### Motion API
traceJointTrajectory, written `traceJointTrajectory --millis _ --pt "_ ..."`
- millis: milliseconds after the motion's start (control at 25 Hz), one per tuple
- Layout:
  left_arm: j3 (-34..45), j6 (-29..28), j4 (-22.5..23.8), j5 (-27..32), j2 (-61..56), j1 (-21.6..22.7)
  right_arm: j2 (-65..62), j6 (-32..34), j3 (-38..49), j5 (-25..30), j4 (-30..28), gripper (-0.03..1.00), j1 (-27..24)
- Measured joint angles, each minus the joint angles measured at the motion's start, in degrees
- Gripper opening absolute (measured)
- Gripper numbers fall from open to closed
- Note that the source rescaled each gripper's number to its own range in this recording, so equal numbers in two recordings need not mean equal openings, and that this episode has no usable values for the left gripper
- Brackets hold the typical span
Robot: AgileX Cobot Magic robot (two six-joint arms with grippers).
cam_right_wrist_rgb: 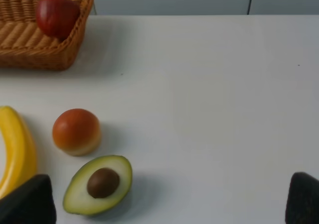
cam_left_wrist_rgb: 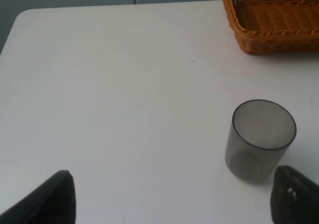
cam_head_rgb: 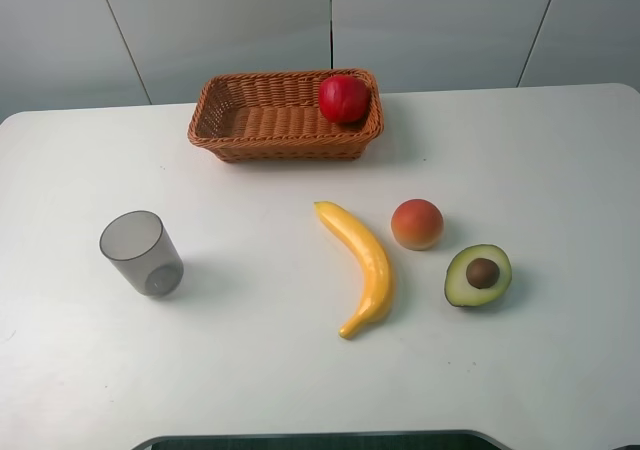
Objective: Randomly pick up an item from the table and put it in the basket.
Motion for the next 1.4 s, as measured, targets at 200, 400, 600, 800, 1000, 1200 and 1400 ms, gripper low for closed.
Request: traceJointTrajectory --millis 200,400,600,800,1000,1200,1400 --pt "0.0 0.0 0.1 0.0 0.0 0.0 0.0 0.46 0.05 -0.34 -0.42 1.0 0.0" --pt "0.0 0.0 0.1 0.0 0.0 0.0 0.0 0.6 0.05 -0.34 -0.52 1.0 0.0" --pt "0.0 0.0 0.1 0.0 0.0 0.0 0.0 2.02 0.05 -0.34 -1.2 1.0 0.0" --pt "0.0 0.0 0.1 0.0 0.06 0.0 0.0 2.58 0.05 -0.34 -1.93 1.0 0.0" --pt "0.0 0.0 0.1 0.0 0.06 0.0 0.0 -0.85 0.05 -0.45 -1.68 1.0 0.0" --pt "0.0 0.0 0.1 0.0 0.06 0.0 0.0 -2.57 0.05 -0.45 -0.84 1.0 0.0" --pt "0.0 0.0 0.1 0.0 0.06 0.0 0.0 -2.78 0.05 -0.45 -0.64 1.0 0.0"
